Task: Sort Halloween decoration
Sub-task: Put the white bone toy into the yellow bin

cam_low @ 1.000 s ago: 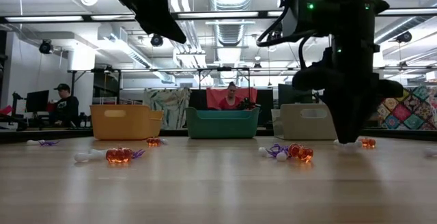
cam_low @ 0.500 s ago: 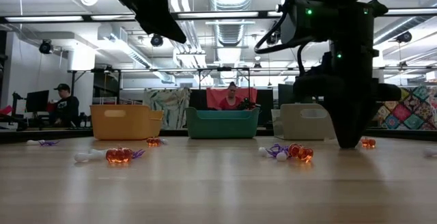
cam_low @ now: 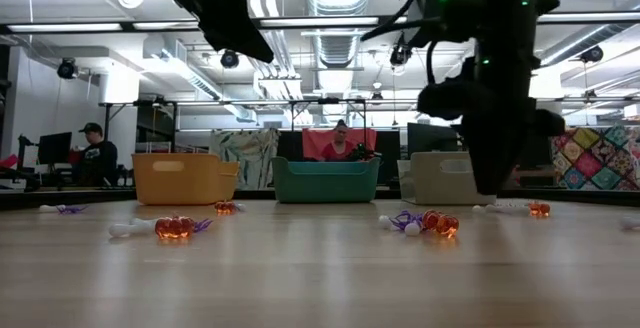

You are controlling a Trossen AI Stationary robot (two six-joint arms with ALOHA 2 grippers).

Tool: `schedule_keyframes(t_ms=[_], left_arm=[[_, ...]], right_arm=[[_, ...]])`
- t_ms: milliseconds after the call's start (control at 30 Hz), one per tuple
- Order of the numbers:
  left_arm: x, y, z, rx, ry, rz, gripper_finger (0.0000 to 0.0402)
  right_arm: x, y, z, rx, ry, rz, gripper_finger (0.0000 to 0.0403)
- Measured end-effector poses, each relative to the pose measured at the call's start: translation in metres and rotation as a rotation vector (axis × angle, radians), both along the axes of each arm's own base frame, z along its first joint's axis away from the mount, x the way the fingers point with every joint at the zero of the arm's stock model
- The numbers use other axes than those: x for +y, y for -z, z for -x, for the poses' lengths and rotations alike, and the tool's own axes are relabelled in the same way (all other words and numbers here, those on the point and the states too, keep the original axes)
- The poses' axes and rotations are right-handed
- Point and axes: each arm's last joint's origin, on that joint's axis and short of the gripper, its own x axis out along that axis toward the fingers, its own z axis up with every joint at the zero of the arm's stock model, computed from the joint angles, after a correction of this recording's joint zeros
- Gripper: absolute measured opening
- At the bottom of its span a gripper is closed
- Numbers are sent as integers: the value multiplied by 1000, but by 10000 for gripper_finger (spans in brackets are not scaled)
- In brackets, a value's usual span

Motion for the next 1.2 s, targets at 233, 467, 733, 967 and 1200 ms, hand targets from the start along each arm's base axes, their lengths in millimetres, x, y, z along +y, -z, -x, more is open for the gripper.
schedule_keyframes(t_ms=[233,467,733,967,1200], left_arm=[[0,0,0,-2,-2,3,57],[0,0,0,-2,-7,9,57],[0,0,0,-2,-7,10,57],[0,-1,-1,-24,-14,17,57],[0,-2,-1,-25,-14,18,57]], right_arm=[[-13,1,-5,-11,9,9,86],[-13,7,-7,-1,46,9,140],[-13,24,-12,45,25,23,143],[-12,25,-16,17,2,22,73],[-12,25,-19,-7,-44,30,13]])
